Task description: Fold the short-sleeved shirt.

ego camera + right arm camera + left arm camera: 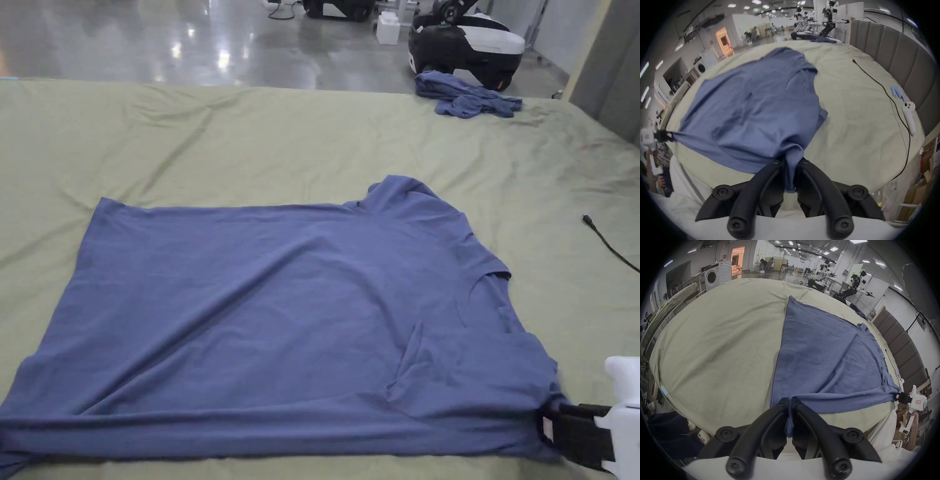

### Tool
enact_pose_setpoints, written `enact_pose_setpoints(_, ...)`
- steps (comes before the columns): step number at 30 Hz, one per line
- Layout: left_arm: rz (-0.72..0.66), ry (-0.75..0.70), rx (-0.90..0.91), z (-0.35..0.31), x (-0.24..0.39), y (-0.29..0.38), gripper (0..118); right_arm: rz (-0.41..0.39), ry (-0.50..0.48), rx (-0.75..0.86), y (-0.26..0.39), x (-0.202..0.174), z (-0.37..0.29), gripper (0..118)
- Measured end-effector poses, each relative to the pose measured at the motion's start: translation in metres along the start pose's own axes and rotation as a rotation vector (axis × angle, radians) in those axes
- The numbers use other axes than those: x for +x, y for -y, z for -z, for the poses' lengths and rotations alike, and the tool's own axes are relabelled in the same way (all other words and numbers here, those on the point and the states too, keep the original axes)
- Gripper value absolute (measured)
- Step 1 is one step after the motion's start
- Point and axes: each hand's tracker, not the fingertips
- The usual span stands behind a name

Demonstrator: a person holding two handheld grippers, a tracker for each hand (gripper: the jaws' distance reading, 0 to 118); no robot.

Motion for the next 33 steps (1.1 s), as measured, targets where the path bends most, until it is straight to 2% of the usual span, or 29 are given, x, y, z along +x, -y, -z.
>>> enact_pose_setpoints(3,-0.004,0.011,0.016,-0.004,0.000,-0.008,3,0.007,-0.027,0.015,-0.013,-0.001,-0.014,14)
enact_pose_setpoints(6,-0.014,0.031,0.034,-0.006,-0.001,-0.023,3,0.082,-0.117,0.040,-0.030,0.006,-0.022,14)
enact_pose_setpoints(7,-0.036,0.045,0.037,-0.005,-0.003,-0.031,3,0.113,-0.129,0.050,-0.037,0.009,-0.023,14)
enact_pose_setpoints(9,-0.039,0.053,0.049,-0.002,-0.002,-0.047,3,0.120,-0.123,0.060,-0.053,0.013,-0.022,14)
enact_pose_setpoints(11,-0.020,0.033,0.073,0.009,0.002,-0.068,3,0.132,-0.118,0.065,-0.074,0.022,-0.010,14)
enact_pose_setpoints(14,-0.040,0.023,0.071,0.037,0.006,-0.099,3,0.193,-0.132,0.065,-0.103,0.026,0.012,14)
enact_pose_setpoints(17,-0.018,-0.021,0.079,0.071,0.011,-0.123,3,0.223,-0.079,0.036,-0.126,0.031,0.049,14)
enact_pose_setpoints(19,-0.010,-0.030,0.072,0.093,0.012,-0.132,3,0.264,-0.124,0.006,-0.134,0.037,0.076,14)
enact_pose_setpoints(20,-0.016,-0.043,0.059,0.102,0.013,-0.136,9,0.276,-0.114,-0.003,-0.136,0.038,0.087,14)
enact_pose_setpoints(21,-0.020,-0.100,0.029,0.106,0.014,-0.137,45,0.263,-0.076,-0.018,-0.137,0.035,0.092,21)
enact_pose_setpoints(22,-0.023,-0.121,0.011,0.109,0.013,-0.137,83,0.237,-0.006,-0.028,-0.136,0.032,0.095,44)
enact_pose_setpoints(23,-0.022,-0.096,0.027,0.104,0.010,-0.133,100,0.173,0.044,-0.032,-0.135,0.028,0.094,80)
enact_pose_setpoints(24,-0.025,-0.073,0.041,0.098,0.007,-0.130,100,0.128,0.043,-0.019,-0.131,0.026,0.089,109)
enact_pose_setpoints(25,-0.030,-0.066,0.044,0.092,0.004,-0.126,100,0.092,0.038,0.015,-0.128,0.024,0.080,109)
enact_pose_setpoints(26,-0.038,-0.062,0.043,0.084,0.000,-0.121,100,0.061,0.025,0.018,-0.126,0.023,0.069,103)
enact_pose_setpoints(27,-0.043,-0.056,0.044,0.077,-0.004,-0.116,99,0.056,0.028,0.014,-0.124,0.021,0.060,92)
enact_pose_setpoints(28,-0.057,-0.047,0.042,0.067,-0.007,-0.108,99,0.059,0.031,0.031,-0.118,0.019,0.046,78)
enact_pose_setpoints(29,-0.083,-0.020,0.077,0.055,-0.009,-0.097,94,0.050,-0.006,0.082,-0.111,0.017,0.032,59)
enact_pose_setpoints(30,-0.085,0.017,0.093,0.044,-0.011,-0.087,75,0.052,-0.038,0.110,-0.104,0.018,0.023,24)
enact_pose_setpoints(31,-0.085,0.042,0.093,0.037,-0.012,-0.079,50,0.065,-0.067,0.100,-0.098,0.016,0.017,9)
enact_pose_setpoints(32,-0.093,0.047,0.079,0.030,-0.013,-0.068,18,0.056,-0.080,0.079,-0.091,0.013,0.012,9)
enact_pose_setpoints(33,-0.095,0.050,0.070,0.028,-0.013,-0.060,2,0.043,-0.090,0.061,-0.084,0.010,0.010,9)
